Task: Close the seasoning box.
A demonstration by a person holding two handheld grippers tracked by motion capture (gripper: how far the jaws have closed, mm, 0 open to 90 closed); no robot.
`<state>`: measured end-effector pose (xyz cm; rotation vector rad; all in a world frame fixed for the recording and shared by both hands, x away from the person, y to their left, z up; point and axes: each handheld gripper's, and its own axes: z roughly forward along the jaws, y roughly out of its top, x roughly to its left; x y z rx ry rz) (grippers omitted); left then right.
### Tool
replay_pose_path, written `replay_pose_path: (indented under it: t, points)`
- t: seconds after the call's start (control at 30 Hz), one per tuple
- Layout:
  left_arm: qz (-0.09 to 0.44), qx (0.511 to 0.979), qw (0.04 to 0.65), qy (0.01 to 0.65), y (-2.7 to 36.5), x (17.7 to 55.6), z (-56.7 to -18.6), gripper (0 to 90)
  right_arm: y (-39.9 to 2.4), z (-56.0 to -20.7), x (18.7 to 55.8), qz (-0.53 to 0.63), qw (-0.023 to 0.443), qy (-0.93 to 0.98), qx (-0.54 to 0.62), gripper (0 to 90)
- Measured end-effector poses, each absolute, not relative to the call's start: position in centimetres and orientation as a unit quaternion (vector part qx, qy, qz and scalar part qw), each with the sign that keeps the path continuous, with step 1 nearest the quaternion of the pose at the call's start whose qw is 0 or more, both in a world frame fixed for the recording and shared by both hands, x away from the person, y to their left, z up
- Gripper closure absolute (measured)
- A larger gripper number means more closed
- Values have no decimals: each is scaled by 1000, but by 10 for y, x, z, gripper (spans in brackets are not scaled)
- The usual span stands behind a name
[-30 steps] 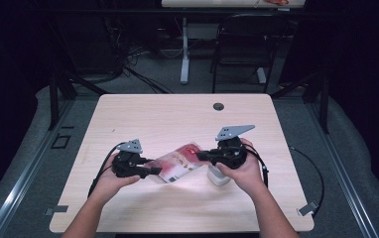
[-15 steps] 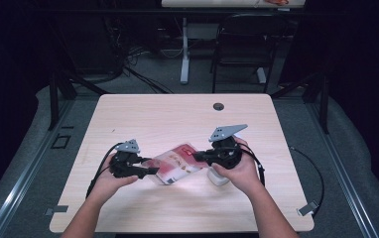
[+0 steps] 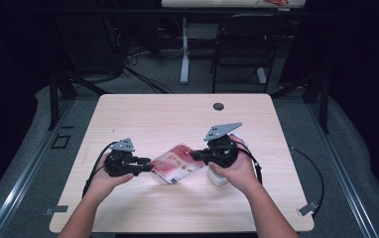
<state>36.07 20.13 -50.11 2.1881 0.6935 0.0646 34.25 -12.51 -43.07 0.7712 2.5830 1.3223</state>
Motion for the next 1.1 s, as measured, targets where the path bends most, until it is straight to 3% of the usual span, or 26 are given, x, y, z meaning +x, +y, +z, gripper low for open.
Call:
replay_pose_path:
  t: [0.27, 1.1]
  points:
    - [24, 873, 401, 275, 201, 360, -503, 763, -118, -425, 341, 439, 79, 859, 251, 900]
    - [32, 874, 390, 288, 195, 363, -517, 788, -103, -418, 344, 450, 87, 854, 245, 896]
